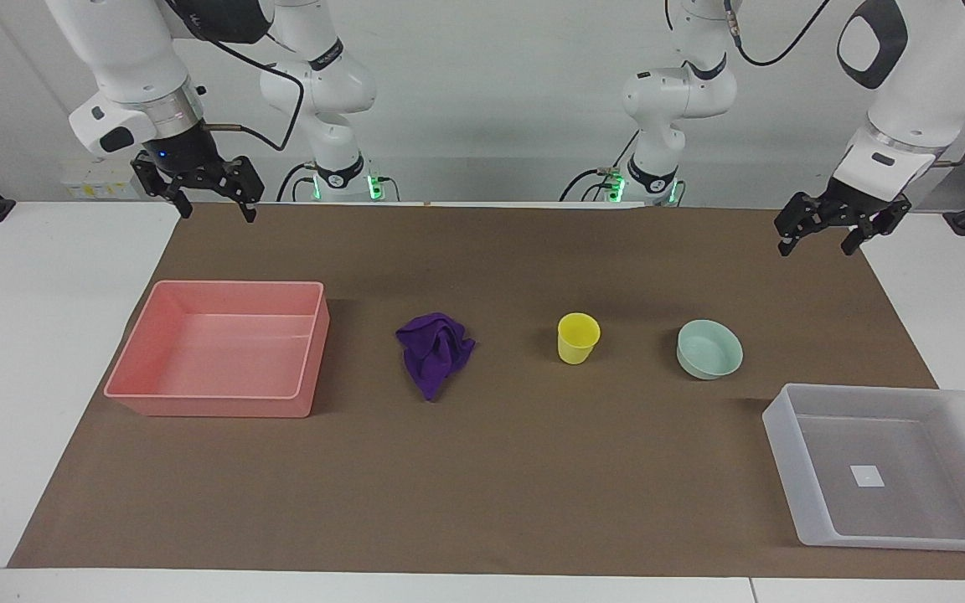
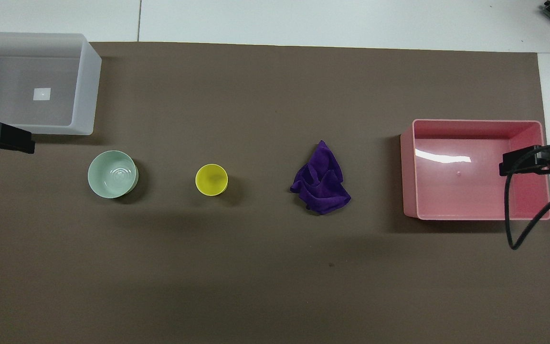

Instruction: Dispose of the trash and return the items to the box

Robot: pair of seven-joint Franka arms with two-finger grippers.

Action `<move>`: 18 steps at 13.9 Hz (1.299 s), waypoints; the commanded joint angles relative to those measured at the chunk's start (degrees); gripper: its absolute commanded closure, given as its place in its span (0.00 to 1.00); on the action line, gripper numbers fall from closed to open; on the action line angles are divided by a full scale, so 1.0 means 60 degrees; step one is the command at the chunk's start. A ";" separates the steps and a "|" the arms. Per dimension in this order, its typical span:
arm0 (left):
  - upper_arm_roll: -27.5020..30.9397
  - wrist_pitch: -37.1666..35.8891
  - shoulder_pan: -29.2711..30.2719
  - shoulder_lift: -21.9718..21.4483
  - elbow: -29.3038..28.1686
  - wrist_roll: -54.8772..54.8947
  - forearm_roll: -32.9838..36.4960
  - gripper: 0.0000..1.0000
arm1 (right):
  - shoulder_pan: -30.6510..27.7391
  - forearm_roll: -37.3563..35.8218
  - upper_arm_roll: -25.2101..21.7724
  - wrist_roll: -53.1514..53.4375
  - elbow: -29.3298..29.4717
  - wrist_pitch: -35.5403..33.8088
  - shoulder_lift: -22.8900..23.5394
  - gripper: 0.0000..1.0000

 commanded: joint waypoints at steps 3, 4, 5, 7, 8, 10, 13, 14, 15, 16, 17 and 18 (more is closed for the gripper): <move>-0.0026 0.0131 -0.0015 -0.0202 -0.0286 -0.0104 0.0082 0.00 | -0.0150 0.0115 0.0025 -0.0196 -0.0259 -0.0022 -0.0273 0.00; -0.0026 0.0088 -0.0058 -0.0202 -0.0286 -0.0105 0.0082 0.00 | -0.0150 0.0115 0.0025 -0.0210 -0.0259 -0.0022 -0.0273 0.00; -0.0055 0.0087 -0.0073 -0.0202 -0.0286 -0.0105 0.0096 0.00 | -0.0150 0.0144 0.0025 -0.0210 -0.0259 -0.0036 -0.0273 0.00; -0.0085 0.0073 -0.0088 -0.0202 -0.0286 -0.0105 0.0096 0.00 | -0.0136 0.0174 0.0025 -0.0210 -0.0259 -0.0022 -0.0273 0.00; -0.0085 0.0073 -0.0088 -0.0216 -0.0286 -0.0119 0.0082 0.00 | -0.0136 0.0174 0.0025 -0.0210 -0.0259 -0.0036 -0.0273 0.00; -0.0085 0.0320 -0.0059 -0.0231 -0.0432 -0.0178 0.0096 0.00 | -0.0136 0.0174 0.0025 -0.0196 -0.0259 -0.0036 -0.0273 0.00; -0.0085 0.0818 0.0044 -0.0347 -0.0796 -0.0163 0.0096 0.00 | -0.0136 0.0189 0.0025 -0.0210 -0.0259 -0.0036 -0.0273 0.00; -0.0085 0.0994 0.0044 -0.0377 -0.0987 -0.0163 0.0096 0.00 | -0.0136 0.0189 0.0025 -0.0210 -0.0259 -0.0036 -0.0273 0.00; -0.0085 0.1184 0.0058 -0.0421 -0.1192 -0.0163 0.0082 0.00 | -0.0136 0.0189 0.0025 -0.0210 -0.0259 -0.0036 -0.0273 0.00; -0.0085 0.1461 0.0073 -0.0436 -0.1426 -0.0163 0.0082 0.00 | -0.0136 0.0189 0.0025 -0.0210 -0.0259 -0.0036 -0.0273 0.00; -0.0085 0.1798 0.0073 -0.0451 -0.1747 -0.0178 0.0082 0.00 | -0.0136 0.0189 0.0025 -0.0210 -0.0259 -0.0036 -0.0273 0.00; -0.0085 0.2120 0.0073 -0.0451 -0.2026 -0.0193 0.0082 0.00 | -0.0136 0.0189 0.0025 -0.0210 -0.0259 -0.0036 -0.0273 0.00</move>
